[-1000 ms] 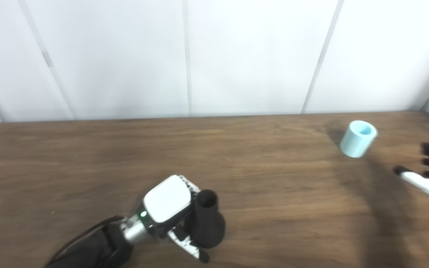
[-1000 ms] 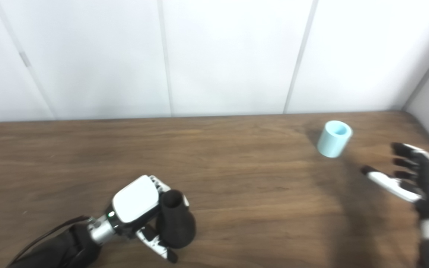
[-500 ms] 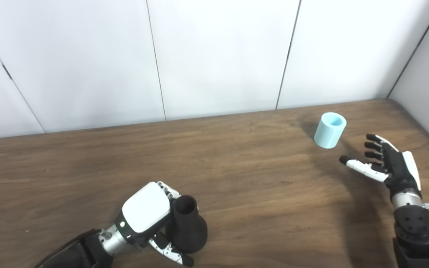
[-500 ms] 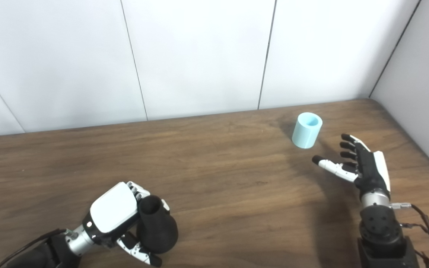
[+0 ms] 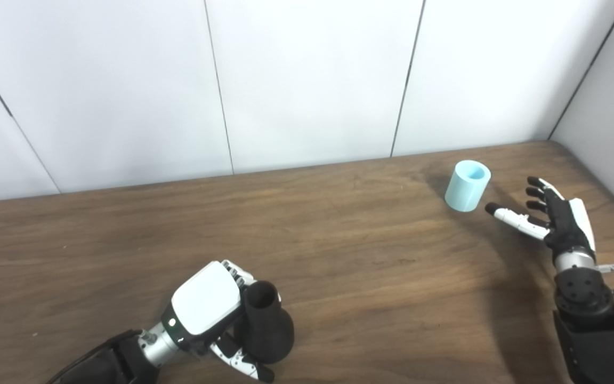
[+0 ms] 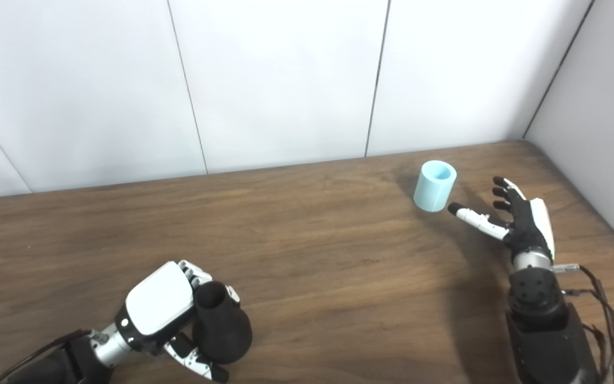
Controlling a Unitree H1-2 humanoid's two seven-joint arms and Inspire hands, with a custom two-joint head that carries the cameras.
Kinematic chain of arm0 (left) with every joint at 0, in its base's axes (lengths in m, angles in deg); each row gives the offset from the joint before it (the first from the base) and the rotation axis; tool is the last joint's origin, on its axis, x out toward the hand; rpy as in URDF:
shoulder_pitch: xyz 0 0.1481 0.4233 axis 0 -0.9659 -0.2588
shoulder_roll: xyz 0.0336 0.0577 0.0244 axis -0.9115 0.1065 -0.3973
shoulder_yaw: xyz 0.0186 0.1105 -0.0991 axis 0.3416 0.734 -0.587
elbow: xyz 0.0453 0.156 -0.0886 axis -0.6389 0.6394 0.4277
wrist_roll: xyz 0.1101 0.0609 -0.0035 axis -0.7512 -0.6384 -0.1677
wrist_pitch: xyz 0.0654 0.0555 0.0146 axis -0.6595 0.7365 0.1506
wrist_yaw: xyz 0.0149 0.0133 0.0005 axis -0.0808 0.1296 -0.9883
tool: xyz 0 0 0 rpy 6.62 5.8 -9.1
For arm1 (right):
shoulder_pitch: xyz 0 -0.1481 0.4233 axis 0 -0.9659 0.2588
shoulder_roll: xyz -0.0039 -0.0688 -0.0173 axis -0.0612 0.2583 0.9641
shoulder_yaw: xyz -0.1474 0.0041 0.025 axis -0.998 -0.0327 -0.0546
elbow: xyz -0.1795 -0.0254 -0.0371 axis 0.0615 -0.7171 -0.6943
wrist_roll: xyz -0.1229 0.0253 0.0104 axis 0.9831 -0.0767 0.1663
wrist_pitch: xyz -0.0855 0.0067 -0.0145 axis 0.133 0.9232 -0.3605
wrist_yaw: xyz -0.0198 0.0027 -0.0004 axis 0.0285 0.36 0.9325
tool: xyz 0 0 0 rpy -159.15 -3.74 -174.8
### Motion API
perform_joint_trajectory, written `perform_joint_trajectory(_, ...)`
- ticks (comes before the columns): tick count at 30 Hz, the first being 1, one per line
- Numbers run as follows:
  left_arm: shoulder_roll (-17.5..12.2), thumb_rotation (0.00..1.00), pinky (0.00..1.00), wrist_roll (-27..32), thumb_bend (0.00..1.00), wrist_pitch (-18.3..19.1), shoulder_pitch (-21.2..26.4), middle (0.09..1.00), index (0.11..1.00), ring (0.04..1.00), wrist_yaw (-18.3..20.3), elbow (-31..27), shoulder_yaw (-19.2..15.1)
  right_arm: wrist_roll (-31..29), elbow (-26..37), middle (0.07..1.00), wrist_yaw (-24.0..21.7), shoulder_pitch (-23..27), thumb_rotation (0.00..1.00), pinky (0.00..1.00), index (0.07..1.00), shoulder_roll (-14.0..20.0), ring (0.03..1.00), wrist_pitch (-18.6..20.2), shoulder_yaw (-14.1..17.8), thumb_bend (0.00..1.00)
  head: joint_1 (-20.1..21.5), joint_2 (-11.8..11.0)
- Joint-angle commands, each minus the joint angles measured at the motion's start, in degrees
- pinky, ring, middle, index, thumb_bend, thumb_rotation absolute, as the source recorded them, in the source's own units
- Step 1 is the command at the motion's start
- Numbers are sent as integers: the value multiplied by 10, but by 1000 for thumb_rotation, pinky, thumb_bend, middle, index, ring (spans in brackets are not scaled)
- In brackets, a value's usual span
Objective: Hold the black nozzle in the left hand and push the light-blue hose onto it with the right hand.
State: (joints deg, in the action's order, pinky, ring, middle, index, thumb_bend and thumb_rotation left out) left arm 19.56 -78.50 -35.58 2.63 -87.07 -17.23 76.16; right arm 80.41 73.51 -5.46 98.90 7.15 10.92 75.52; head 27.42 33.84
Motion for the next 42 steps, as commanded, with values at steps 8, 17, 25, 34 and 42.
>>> perform_joint_trajectory(8,-19,38,62,-44,522,6,-51,216,475,140,35,20,19,-21,-17,857,10,50,416,690,909,3,819,-6,-2,911,3,5)
perform_joint_trajectory(17,-25,37,69,-44,522,6,-55,223,475,145,43,12,12,-36,-45,878,1,80,484,737,891,9,844,-29,-21,996,3,8)
perform_joint_trajectory(25,-29,40,71,-31,522,5,-60,228,479,147,68,-16,0,-41,-52,799,-8,96,501,559,926,7,749,-25,-38,1000,4,10)
perform_joint_trajectory(34,-24,38,76,-28,522,4,-65,225,476,149,74,-19,1,-14,-64,828,-20,109,527,652,912,16,794,-21,-75,1000,1,12)
perform_joint_trajectory(42,-25,40,72,-29,523,5,-70,228,478,149,91,-32,-9,-19,-77,890,-23,117,544,790,911,7,877,-32,-87,1000,-3,13)
